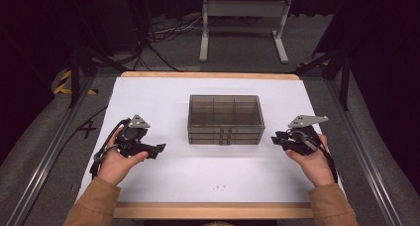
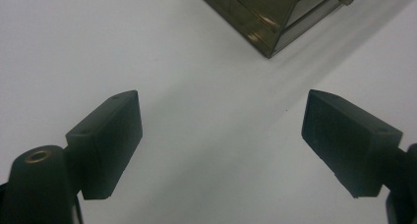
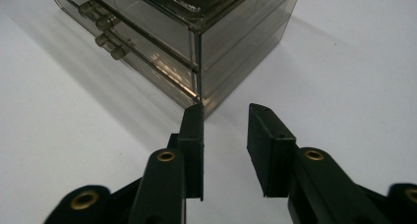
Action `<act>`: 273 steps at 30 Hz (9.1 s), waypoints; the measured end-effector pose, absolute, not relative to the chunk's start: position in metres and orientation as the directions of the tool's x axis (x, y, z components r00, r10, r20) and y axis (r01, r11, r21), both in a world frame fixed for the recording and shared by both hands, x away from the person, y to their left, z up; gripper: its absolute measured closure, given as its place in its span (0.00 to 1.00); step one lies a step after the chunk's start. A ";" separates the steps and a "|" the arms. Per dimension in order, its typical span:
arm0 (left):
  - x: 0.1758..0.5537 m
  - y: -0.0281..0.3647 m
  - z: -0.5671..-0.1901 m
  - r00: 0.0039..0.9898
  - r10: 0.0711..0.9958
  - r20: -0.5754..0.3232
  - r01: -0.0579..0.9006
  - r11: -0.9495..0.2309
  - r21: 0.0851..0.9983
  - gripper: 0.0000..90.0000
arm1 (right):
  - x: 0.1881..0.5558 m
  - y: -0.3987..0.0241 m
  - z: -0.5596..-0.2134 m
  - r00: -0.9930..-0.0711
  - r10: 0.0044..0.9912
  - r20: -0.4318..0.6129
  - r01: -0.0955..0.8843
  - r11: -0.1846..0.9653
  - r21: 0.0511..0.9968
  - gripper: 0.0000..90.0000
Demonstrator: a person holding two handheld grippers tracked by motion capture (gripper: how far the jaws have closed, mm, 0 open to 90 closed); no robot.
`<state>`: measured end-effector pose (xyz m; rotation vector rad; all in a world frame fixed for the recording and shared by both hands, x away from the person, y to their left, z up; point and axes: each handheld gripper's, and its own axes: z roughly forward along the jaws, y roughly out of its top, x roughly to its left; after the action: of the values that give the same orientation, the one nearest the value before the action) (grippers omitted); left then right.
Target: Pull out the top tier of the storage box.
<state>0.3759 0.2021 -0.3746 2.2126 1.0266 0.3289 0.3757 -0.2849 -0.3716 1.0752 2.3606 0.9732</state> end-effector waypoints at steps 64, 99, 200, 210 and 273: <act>0.372 0.208 -0.376 0.701 0.707 -0.097 0.572 -0.476 0.668 0.15 | 0.348 -0.227 -0.390 -0.936 0.325 -0.137 0.070 0.552 0.831 0.74; 0.377 0.209 -0.375 0.697 0.707 -0.116 0.580 -0.462 0.671 0.15 | 0.311 -0.199 -0.400 -0.716 0.327 -0.617 -0.165 0.779 0.604 0.75; 0.380 0.210 -0.378 0.695 0.708 -0.124 0.593 -0.468 0.655 0.15 | 0.308 -0.119 -0.406 -0.285 0.028 -0.958 -0.149 0.986 0.073 0.82; 0.380 0.209 -0.377 0.695 0.708 -0.126 0.594 -0.468 0.654 0.15 | 0.317 -0.110 -0.411 -0.273 0.007 -0.962 -0.130 0.990 0.044 0.82; 0.380 0.209 -0.378 0.695 0.706 -0.135 0.599 -0.465 0.653 0.15 | 0.323 -0.093 -0.430 -0.226 -0.036 -0.973 -0.042 0.999 -0.028 0.89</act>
<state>0.3803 0.2094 -0.3779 2.2096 0.9921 0.2002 0.3232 -0.0930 -0.4303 -0.0571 1.7990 0.0049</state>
